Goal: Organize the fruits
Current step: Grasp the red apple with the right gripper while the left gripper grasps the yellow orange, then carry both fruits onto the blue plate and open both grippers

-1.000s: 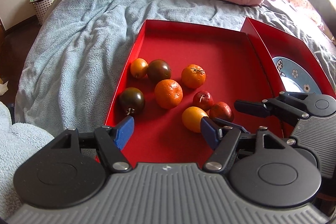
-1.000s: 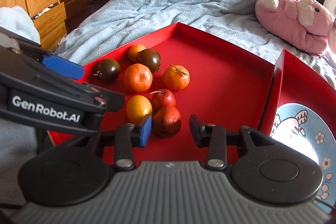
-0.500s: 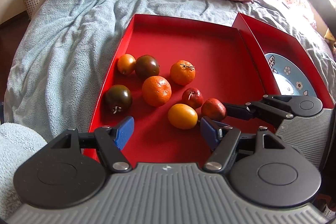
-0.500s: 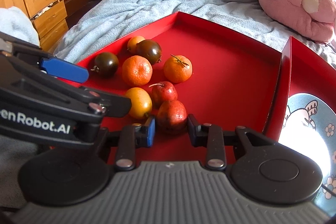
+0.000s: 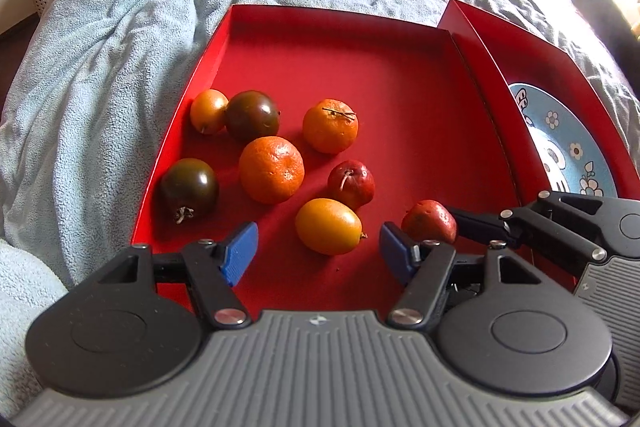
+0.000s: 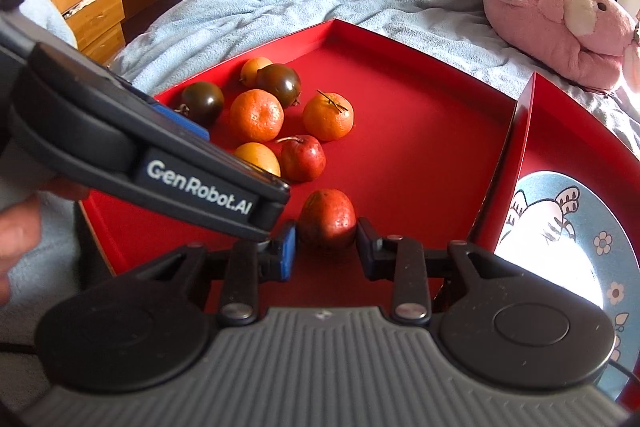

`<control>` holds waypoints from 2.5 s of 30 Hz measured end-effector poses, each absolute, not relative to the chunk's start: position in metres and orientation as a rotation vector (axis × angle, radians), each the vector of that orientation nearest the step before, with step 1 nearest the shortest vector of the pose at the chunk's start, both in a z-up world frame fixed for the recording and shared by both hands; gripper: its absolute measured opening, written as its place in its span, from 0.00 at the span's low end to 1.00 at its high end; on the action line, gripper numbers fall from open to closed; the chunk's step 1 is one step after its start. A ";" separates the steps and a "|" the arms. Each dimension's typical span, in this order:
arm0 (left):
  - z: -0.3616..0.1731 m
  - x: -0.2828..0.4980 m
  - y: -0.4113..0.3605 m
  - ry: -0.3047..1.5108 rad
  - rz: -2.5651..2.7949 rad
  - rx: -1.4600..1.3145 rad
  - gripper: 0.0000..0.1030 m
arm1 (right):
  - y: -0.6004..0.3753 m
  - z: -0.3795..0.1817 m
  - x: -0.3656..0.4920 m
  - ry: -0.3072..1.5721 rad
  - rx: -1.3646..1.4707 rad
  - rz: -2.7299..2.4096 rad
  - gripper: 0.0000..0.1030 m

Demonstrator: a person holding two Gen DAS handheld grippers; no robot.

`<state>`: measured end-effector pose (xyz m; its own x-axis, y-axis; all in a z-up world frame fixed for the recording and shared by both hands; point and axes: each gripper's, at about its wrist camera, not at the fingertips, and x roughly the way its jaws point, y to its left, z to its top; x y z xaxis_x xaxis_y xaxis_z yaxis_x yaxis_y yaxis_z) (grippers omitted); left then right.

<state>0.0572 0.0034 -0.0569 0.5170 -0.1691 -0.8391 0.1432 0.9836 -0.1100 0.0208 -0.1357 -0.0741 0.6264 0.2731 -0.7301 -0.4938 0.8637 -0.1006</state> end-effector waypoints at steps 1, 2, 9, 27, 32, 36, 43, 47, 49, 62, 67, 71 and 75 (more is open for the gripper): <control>-0.059 0.059 0.003 1.021 -0.192 -0.028 0.60 | -0.136 -0.074 0.021 0.777 -0.305 0.447 0.34; -0.062 0.061 0.002 1.034 -0.192 -0.027 0.57 | -0.136 -0.073 0.020 0.776 -0.305 0.445 0.34; -0.066 0.065 0.001 1.032 -0.212 -0.032 0.47 | -0.136 -0.072 0.016 0.757 -0.340 0.438 0.34; -0.054 0.050 0.003 0.980 -0.186 -0.015 0.45 | -0.147 -0.045 -0.005 0.681 -0.313 0.422 0.34; -0.049 0.046 0.001 0.963 -0.169 0.007 0.45 | -0.154 -0.036 -0.013 0.654 -0.292 0.420 0.34; -0.044 0.044 -0.001 0.943 -0.156 0.032 0.45 | -0.163 -0.029 -0.020 0.634 -0.273 0.409 0.34; -0.014 0.032 -0.021 0.862 -0.191 0.107 0.45 | -0.197 -0.018 -0.028 0.616 -0.210 0.339 0.34; 0.007 0.035 -0.039 0.838 -0.255 0.093 0.45 | -0.228 -0.016 -0.028 0.614 -0.183 0.254 0.34; 0.013 0.037 -0.053 0.829 -0.296 0.097 0.45 | -0.242 -0.017 -0.027 0.621 -0.177 0.212 0.34; -0.007 0.058 -0.166 0.862 -0.521 0.233 0.46 | -0.284 -0.050 -0.004 0.769 -0.127 0.074 0.34; -0.032 0.071 -0.188 0.906 -0.543 0.266 0.46 | -0.283 -0.061 0.004 0.810 -0.128 0.074 0.34; -0.045 0.078 -0.196 0.926 -0.545 0.280 0.46 | -0.284 -0.066 0.009 0.833 -0.128 0.074 0.34; -0.052 0.082 -0.201 0.933 -0.546 0.287 0.46 | -0.284 -0.070 0.013 0.847 -0.126 0.072 0.34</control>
<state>0.0818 -0.2011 -0.0517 0.4743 -0.3191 -0.8205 0.5598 0.8286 0.0013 0.0127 -0.2843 -0.0702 0.6607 0.0130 -0.7505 -0.1134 0.9901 -0.0827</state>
